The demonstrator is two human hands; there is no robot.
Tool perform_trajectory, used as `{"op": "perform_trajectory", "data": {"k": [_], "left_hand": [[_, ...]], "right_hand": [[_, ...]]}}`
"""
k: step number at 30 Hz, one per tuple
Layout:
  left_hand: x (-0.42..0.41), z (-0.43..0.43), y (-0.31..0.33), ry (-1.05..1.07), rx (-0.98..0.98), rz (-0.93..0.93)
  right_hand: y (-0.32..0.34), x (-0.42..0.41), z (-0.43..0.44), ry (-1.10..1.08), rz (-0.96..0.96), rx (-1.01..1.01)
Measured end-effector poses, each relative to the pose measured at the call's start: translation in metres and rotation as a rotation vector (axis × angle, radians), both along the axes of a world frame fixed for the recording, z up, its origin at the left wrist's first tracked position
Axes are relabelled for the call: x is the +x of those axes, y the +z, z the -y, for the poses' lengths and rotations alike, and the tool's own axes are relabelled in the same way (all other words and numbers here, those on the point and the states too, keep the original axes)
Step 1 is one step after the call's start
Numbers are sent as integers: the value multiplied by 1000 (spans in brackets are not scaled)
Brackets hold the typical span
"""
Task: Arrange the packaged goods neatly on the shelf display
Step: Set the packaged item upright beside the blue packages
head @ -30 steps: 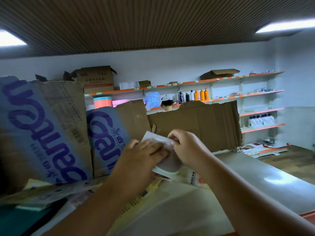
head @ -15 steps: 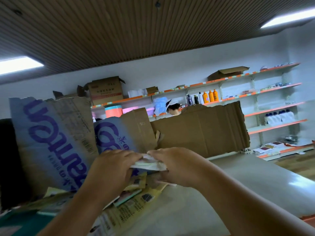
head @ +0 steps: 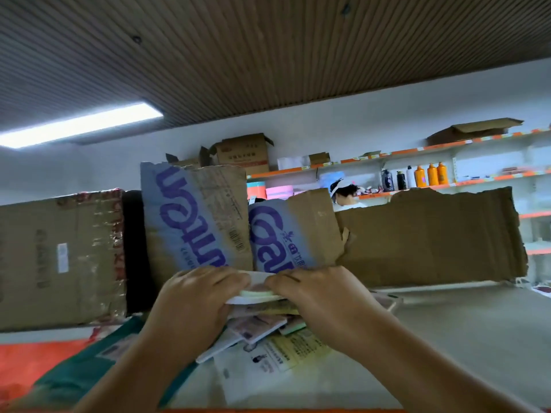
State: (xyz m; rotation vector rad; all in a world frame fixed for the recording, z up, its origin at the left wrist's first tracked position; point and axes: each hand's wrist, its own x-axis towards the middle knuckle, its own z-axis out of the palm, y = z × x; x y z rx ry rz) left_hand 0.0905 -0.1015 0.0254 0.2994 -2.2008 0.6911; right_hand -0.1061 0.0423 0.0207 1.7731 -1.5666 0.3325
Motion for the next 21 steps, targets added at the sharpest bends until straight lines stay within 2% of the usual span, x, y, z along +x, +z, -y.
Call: {"op": "perform_trajectory", "data": {"k": [5,10,16,21], "left_hand": [[55,18,-6,8,42,-20],[174,41,-22,135,178,11],[317,75,-39,313,231,-14],[419,97,-62,417,284,-30]], "right_hand": [[-11,43,25,93,48,-65],[-19,154,75,211,74,12],[-38,281,145,326,130,33],[-59,377,188,426,133,-22]]}}
